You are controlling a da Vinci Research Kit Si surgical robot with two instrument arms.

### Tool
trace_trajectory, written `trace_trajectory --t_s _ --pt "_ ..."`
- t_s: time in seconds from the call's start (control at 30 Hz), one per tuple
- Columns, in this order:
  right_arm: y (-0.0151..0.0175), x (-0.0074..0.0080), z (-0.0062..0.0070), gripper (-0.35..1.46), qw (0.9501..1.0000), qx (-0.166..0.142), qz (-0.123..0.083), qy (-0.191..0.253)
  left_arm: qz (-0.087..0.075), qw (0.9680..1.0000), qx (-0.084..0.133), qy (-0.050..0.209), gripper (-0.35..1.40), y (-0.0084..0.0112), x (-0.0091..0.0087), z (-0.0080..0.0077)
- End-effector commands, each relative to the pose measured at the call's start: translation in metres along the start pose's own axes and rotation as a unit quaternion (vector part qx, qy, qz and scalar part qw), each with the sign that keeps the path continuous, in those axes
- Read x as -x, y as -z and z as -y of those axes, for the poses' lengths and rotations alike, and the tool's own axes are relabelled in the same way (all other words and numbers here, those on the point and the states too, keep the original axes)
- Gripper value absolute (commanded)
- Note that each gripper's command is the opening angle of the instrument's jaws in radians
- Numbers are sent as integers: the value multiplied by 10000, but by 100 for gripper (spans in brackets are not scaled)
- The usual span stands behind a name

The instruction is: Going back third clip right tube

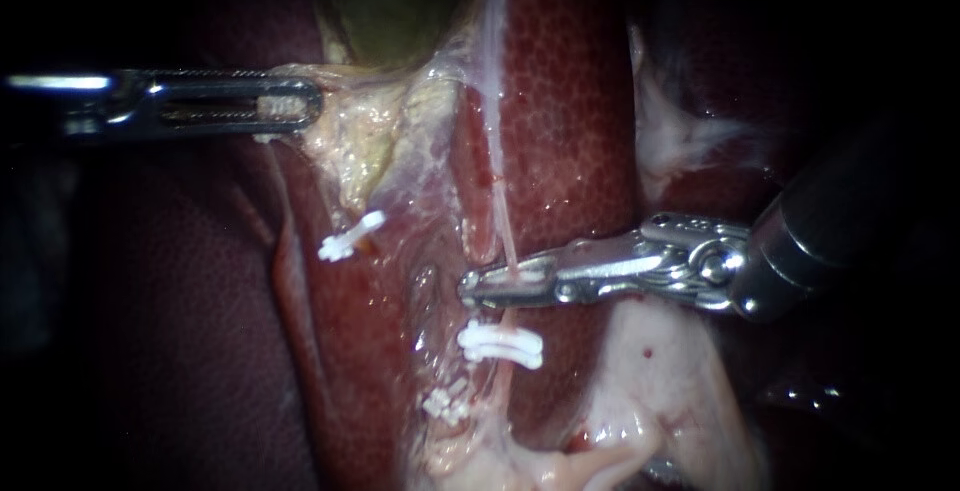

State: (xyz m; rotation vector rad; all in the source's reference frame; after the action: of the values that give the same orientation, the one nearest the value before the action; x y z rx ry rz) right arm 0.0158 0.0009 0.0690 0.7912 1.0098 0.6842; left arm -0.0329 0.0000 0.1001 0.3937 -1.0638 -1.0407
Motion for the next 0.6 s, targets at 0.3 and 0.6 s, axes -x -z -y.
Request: trace_trajectory --t_s 0.3,0.6 --pt "-8 -2 0 16 10000 -1 -50 -5 2 10000 1 -4 -15 0 -1 0" --pt "-17 0 6 60 9961 -157 -710 493 1 10000 0 -5 -15 1 -1 0"
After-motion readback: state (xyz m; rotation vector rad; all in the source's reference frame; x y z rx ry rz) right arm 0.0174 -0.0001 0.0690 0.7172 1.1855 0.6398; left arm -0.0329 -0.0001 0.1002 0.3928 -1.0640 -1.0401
